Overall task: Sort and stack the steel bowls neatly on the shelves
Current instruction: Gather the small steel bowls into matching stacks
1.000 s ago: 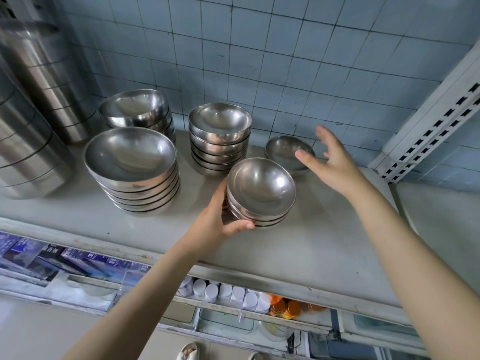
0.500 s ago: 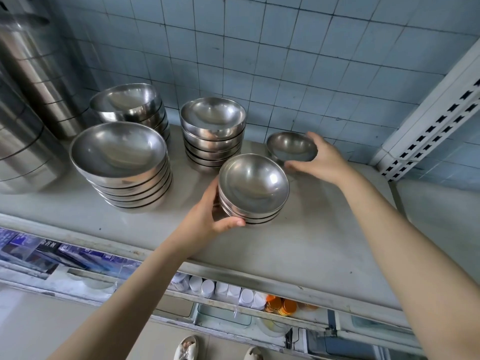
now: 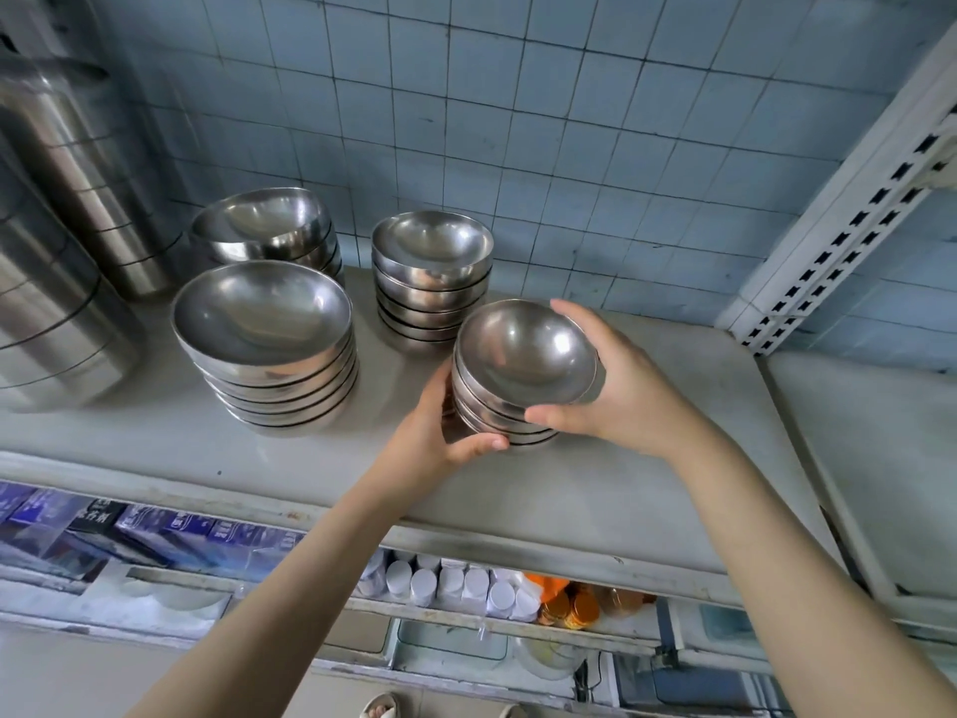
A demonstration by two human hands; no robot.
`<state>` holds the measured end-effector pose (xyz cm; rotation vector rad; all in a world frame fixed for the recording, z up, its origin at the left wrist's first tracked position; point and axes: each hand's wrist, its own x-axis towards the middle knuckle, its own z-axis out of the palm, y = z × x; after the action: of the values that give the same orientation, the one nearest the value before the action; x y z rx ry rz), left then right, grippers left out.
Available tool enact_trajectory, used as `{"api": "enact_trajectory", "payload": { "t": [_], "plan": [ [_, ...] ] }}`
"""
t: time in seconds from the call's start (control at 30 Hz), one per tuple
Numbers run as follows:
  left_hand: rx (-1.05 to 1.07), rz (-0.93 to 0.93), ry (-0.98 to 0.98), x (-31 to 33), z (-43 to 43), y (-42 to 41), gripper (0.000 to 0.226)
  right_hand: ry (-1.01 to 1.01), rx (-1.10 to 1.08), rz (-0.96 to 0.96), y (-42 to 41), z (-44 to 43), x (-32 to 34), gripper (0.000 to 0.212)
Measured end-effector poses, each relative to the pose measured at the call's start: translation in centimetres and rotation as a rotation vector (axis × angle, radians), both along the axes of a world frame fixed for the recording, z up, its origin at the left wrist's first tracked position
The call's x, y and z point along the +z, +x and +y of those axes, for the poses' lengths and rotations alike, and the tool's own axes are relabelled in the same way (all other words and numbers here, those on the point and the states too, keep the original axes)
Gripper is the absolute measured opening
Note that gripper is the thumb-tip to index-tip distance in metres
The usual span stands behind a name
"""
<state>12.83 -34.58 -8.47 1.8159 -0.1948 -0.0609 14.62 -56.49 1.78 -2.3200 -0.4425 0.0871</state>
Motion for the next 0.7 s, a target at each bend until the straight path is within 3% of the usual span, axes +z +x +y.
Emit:
{"api": "enact_trajectory", "payload": {
  "t": [0.2, 0.4, 0.7],
  "plan": [
    [-0.048, -0.025, -0.001, 0.1, -0.1, 0.0, 0.119, 0.075, -0.007, 0.155, -0.6, -0.3, -0.2, 0.135],
    [-0.108, -0.042, -0.021, 0.1, 0.1, 0.1, 0.113, 0.253, -0.141, 0.154, -2.3, 0.0, -3.4, 0.129],
    [-0.095, -0.059, -0.021, 0.3, 0.1, 0.2, 0.106, 0.274, -0.205, 0.1, -2.5, 0.5, -3.6, 0.13]
  ]
}}
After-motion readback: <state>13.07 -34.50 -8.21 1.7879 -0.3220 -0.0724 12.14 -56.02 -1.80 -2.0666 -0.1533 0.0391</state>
